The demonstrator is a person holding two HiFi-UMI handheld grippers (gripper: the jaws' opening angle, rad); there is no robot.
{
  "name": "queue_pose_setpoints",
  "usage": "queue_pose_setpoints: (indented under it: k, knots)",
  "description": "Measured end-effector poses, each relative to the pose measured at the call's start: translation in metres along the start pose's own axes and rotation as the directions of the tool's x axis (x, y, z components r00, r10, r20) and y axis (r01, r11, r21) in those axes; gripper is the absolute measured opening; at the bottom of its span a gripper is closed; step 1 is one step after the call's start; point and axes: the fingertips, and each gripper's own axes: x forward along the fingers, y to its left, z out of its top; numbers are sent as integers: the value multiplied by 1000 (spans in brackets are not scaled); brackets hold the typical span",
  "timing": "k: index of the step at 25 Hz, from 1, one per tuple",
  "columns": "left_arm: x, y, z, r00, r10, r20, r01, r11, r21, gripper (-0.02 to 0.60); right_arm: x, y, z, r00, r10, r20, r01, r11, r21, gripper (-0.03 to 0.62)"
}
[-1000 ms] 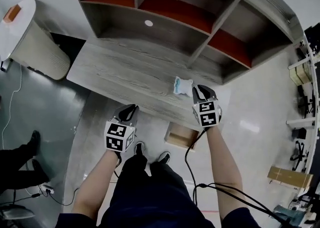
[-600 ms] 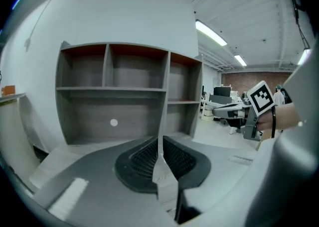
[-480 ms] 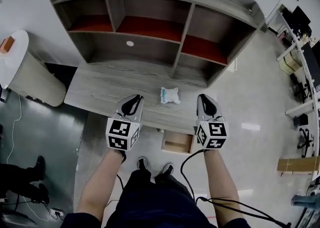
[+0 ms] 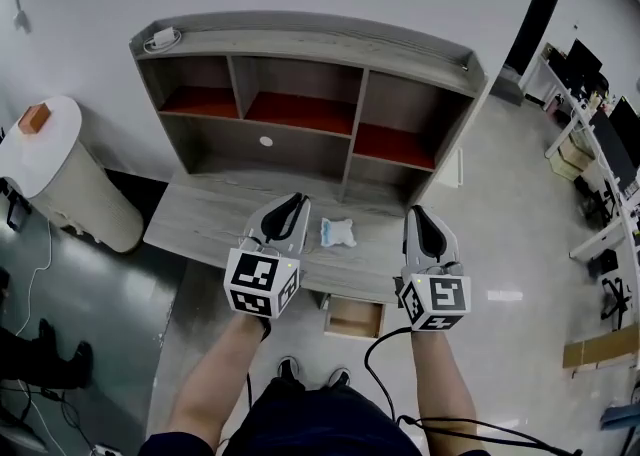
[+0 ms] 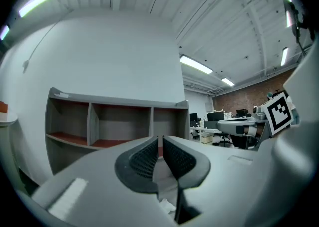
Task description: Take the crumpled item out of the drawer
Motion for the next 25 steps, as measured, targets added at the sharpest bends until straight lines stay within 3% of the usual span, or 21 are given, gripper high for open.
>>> queue_pose_setpoints:
  k: [10, 25]
  knots:
    - [-15, -19, 71, 991, -13, 136, 6, 999, 49, 34, -28, -3, 66, 993, -8, 121, 6, 1000, 9, 14]
    - [-22, -26, 75, 991, -21, 136, 17, 999, 33, 34, -39, 6, 75, 990, 16, 141, -19, 1000, 20, 8]
